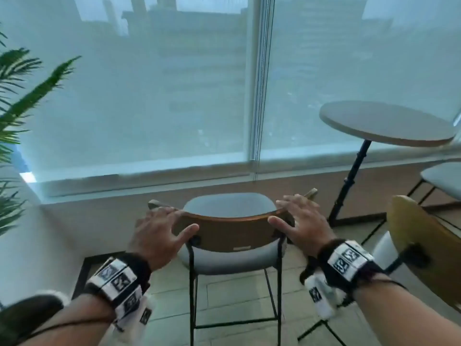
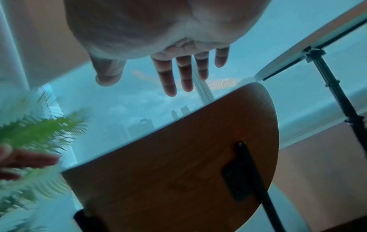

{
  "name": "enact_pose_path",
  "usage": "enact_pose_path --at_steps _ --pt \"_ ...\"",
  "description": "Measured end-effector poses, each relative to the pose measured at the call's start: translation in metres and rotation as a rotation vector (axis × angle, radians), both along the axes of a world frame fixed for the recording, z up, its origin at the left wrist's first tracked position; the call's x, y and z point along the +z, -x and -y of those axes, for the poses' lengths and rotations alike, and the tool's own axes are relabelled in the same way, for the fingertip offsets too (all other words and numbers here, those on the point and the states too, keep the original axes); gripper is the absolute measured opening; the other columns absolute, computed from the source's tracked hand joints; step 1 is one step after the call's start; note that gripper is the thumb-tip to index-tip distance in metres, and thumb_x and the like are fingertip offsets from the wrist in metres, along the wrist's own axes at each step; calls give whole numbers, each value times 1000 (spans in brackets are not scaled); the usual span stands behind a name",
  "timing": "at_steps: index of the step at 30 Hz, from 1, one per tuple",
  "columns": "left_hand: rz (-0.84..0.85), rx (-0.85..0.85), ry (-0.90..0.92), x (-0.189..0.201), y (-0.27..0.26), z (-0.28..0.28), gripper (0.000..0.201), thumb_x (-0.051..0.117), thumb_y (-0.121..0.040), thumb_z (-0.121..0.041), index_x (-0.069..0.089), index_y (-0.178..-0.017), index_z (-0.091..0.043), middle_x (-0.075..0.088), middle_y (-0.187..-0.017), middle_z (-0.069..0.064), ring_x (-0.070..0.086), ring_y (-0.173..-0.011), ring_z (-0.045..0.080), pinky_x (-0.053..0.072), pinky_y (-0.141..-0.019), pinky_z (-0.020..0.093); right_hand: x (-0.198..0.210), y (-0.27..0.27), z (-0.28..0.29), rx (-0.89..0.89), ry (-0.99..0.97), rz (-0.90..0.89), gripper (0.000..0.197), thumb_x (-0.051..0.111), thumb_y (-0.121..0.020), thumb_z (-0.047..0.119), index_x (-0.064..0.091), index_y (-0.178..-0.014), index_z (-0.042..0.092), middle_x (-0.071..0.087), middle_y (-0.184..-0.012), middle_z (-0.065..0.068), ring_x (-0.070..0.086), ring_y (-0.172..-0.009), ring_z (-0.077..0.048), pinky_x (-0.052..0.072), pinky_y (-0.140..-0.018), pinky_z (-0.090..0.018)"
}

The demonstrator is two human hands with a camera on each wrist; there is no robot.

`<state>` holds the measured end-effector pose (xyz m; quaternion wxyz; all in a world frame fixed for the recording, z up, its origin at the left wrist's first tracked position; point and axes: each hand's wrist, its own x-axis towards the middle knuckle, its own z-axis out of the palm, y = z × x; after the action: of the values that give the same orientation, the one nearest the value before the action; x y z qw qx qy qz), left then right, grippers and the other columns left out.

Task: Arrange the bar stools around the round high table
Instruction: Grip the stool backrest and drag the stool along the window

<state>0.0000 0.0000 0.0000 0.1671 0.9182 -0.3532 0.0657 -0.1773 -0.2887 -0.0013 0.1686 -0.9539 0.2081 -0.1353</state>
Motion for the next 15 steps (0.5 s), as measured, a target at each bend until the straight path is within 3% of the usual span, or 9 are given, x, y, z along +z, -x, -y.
enact_pose_path --at_steps 2,4,6,8,15 --pt "25 -33 -101 1 -13 34 101 8 -72 -89 68 -116 -21 67 -119 8 57 -110 25 39 -102 46 4 -30 19 41 26 -131 110 4 -68 95 61 -129 23 55 -142 -5 43 -134 -23 20 -116 -51" --pt "-29 -17 -199 0 -28 61 103 2 -68 -93 71 -79 -18 70 -80 7 63 -76 23 48 -88 41 5 -55 41 44 72 -299 101 3 -73 92 72 -92 20 72 -104 -6 62 -103 -23 19 -112 -53" --pt "-10 -16 -310 -8 -35 75 102 0 -63 -95 61 -56 -13 60 -57 4 57 -57 21 46 -76 38 -5 -66 52 84 184 -415 93 4 -76 90 60 -62 17 67 -70 -4 59 -69 -19 28 -105 -50" --pt "9 -23 -357 -13 -42 84 100 0 -61 -97 54 -47 -14 55 -51 3 52 -49 20 45 -72 38 -11 -72 60 119 294 -443 94 -1 -72 92 54 -55 18 64 -60 -5 54 -55 -19 37 -94 -47" --pt "125 -80 -348 -25 -49 91 98 10 -56 -100 54 -41 -13 46 -39 1 48 -41 18 34 -54 29 -26 -71 67 203 294 -343 84 6 -72 95 38 -45 22 45 -42 3 38 -38 -16 38 -76 -39"
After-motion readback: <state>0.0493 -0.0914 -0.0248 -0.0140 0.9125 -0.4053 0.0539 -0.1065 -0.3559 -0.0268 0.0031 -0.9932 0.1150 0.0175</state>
